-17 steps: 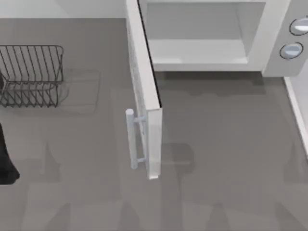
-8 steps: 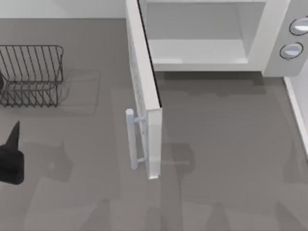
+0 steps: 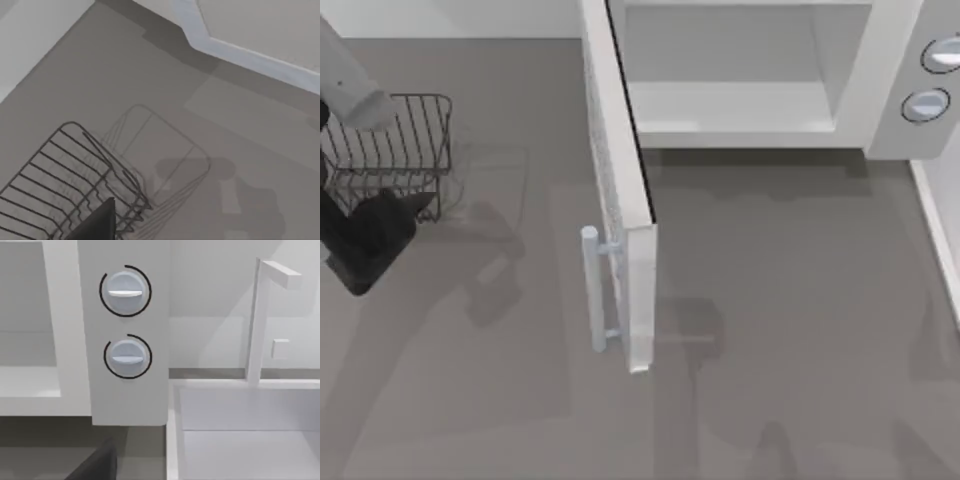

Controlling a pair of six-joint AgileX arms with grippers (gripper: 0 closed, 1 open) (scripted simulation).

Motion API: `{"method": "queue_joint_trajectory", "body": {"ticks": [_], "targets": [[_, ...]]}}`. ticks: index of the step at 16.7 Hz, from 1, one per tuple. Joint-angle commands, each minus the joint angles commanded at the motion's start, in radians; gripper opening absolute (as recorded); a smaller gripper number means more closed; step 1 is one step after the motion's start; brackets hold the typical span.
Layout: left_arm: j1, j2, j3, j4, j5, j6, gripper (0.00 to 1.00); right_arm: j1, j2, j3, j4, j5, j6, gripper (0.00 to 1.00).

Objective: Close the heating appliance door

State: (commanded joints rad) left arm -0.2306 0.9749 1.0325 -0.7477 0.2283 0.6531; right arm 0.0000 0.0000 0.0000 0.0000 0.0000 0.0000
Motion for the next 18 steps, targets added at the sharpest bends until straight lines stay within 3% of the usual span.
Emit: {"method": "queue_joint_trajectory", "body": {"ticks": [6, 10, 13, 18], "targets": [[-0.104, 0.513, 0.59, -0.416, 0.131, 0.212, 1.0, 0.0, 0.0, 0.0, 0.0, 0.0, 0.0, 1.0], [-0.145, 0.744, 0.872, -0.628, 0.191, 0.279, 1.0, 0.0, 0.0, 0.0, 0.0, 0.0, 0.0, 1.0], [-0.159, 0.83, 0.984, -0.726, 0.215, 0.302, 1.0, 0.0, 0.0, 0.0, 0.0, 0.0, 0.0, 1.0], [-0.161, 0.845, 1.006, -0.747, 0.22, 0.306, 1.0, 0.0, 0.0, 0.0, 0.0, 0.0, 0.0, 1.0]]}}
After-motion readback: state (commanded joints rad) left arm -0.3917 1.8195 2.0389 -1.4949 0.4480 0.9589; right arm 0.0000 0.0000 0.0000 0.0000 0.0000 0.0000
